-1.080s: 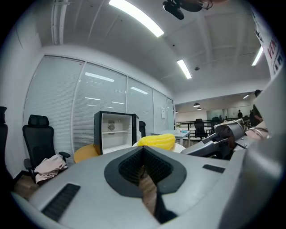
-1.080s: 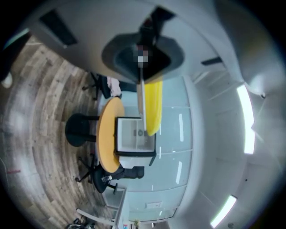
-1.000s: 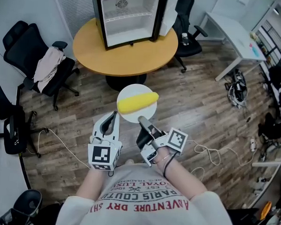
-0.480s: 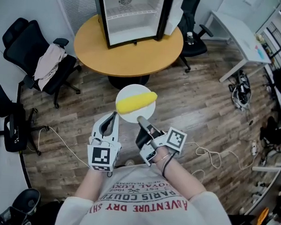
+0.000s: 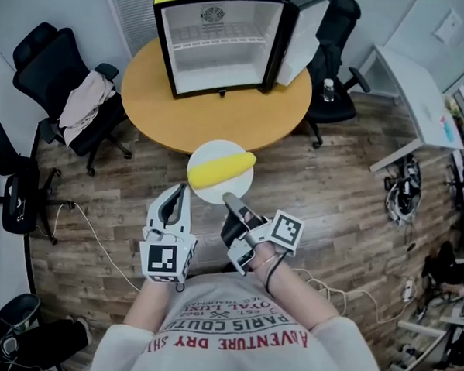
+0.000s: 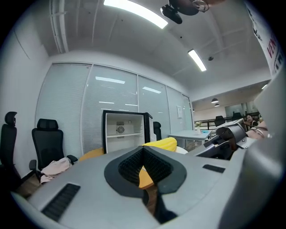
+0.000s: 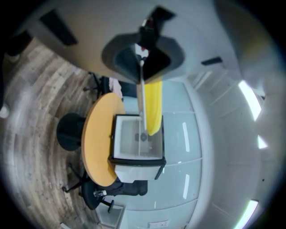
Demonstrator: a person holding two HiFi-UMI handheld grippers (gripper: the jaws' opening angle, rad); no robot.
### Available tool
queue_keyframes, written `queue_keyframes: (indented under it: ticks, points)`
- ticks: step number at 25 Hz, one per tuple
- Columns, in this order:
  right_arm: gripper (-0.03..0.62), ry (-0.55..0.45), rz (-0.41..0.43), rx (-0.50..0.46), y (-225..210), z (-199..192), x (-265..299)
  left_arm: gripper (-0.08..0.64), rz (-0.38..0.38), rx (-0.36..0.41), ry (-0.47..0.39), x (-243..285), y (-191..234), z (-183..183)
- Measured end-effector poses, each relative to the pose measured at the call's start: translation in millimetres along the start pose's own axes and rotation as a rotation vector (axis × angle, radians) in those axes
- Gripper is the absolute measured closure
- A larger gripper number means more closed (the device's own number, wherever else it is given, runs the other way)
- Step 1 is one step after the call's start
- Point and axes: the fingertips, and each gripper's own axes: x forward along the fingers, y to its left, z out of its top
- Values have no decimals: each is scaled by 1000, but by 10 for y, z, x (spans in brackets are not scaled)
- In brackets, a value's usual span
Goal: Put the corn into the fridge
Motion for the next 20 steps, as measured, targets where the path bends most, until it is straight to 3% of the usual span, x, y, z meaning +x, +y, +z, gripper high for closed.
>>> queue_keyframes:
  ticks: [5,12,20]
  points:
    - [554,52,-7,-10,63,716,84,535,58,-1,-10,668,-202,97]
    - [554,45,-20,-22,-31,1021,153,535,66,-23,-17,934,-244,6]
    - [554,-4,-24,-8,18,1806,1003,535,45,-6,1,2015,271,94]
